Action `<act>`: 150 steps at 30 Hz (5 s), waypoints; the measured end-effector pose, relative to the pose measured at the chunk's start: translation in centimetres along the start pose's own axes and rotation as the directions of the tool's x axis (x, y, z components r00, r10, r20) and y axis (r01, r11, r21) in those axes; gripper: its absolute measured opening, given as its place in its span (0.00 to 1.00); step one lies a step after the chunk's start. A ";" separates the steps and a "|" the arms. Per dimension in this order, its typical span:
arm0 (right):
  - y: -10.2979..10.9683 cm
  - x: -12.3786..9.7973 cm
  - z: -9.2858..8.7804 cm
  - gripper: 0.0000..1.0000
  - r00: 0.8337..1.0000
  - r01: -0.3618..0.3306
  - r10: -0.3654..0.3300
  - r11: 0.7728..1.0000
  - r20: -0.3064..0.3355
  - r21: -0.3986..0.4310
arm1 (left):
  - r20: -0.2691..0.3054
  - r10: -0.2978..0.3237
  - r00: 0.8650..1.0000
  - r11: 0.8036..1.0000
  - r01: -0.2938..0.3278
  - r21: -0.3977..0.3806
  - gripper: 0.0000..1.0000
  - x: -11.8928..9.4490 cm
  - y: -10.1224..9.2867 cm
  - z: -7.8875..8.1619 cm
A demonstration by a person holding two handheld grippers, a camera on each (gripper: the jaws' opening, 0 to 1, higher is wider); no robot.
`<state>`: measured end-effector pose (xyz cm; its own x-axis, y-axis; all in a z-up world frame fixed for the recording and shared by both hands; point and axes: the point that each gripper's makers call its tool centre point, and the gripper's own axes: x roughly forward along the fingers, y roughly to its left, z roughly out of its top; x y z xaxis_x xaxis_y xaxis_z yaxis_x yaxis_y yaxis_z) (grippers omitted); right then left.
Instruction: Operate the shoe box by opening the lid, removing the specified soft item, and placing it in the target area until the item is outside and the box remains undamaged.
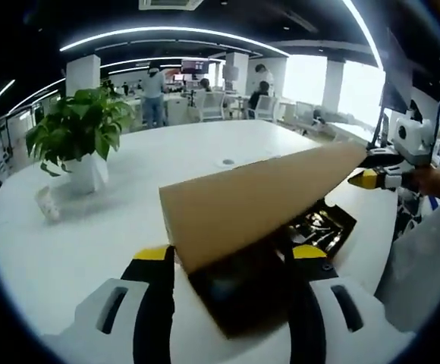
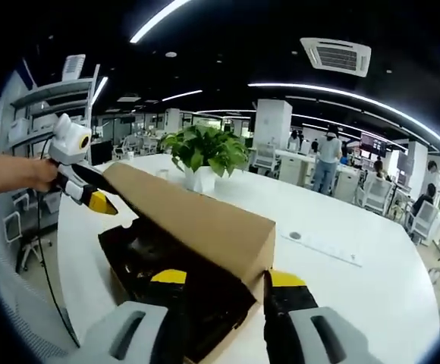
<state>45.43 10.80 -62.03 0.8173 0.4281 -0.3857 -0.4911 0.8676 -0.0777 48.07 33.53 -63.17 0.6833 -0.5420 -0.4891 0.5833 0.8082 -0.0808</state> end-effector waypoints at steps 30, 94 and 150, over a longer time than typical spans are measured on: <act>-4.1 1.5 1.9 0.00 0.994 0.112 -0.110 0.989 0.026 -0.097 | 0.039 0.058 0.998 0.998 -0.058 -0.014 0.34 0.9 3.2 2.2; -7.1 4.6 3.6 0.00 0.991 0.134 -0.133 0.988 0.012 -0.080 | -0.003 0.228 0.974 0.971 -0.227 -0.080 0.05 5.6 7.9 -2.5; -5.9 5.9 -4.4 0.00 0.985 0.095 -0.097 0.995 -0.146 -0.017 | -0.033 0.229 0.973 0.971 -0.231 -0.056 0.00 5.6 7.8 -2.3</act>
<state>51.83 7.14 -67.89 0.8081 0.3006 -0.5066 -0.4163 0.8999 -0.1301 55.47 37.30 -68.52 0.7838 -0.3347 -0.5230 0.3843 0.9231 -0.0147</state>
